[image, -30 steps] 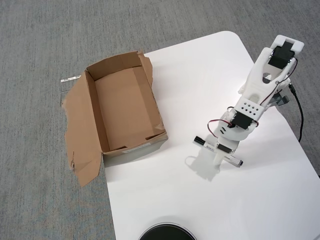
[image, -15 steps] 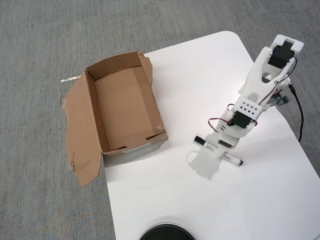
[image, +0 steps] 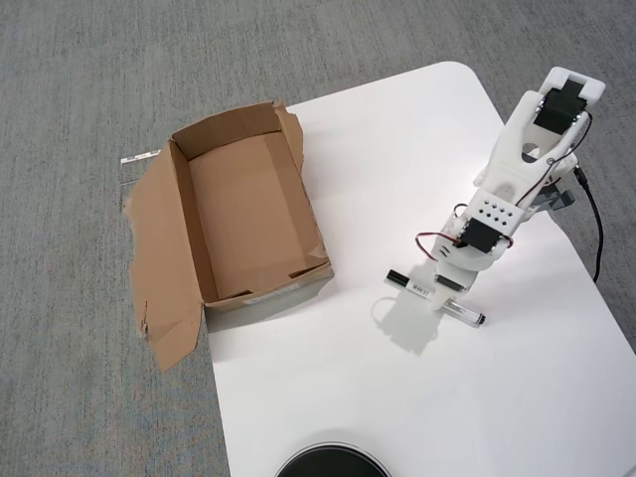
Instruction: Grasp a pen and put it in the box.
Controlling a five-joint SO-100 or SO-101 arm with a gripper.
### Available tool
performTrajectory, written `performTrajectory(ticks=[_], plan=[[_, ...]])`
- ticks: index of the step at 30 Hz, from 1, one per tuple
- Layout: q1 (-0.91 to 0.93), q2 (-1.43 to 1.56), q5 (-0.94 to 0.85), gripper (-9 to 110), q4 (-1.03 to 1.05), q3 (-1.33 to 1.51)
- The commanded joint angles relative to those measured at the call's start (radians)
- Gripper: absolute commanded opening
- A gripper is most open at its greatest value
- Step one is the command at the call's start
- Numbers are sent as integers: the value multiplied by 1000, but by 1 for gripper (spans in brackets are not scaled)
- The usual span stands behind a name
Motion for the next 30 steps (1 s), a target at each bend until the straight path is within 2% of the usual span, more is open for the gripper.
performTrajectory(ticks=[1, 23, 30], plan=[[-7, 0, -5, 25, -2, 1], [-21, -40, -12, 24, -63, -77], [-21, -48, -10, 9, -52, -100]])
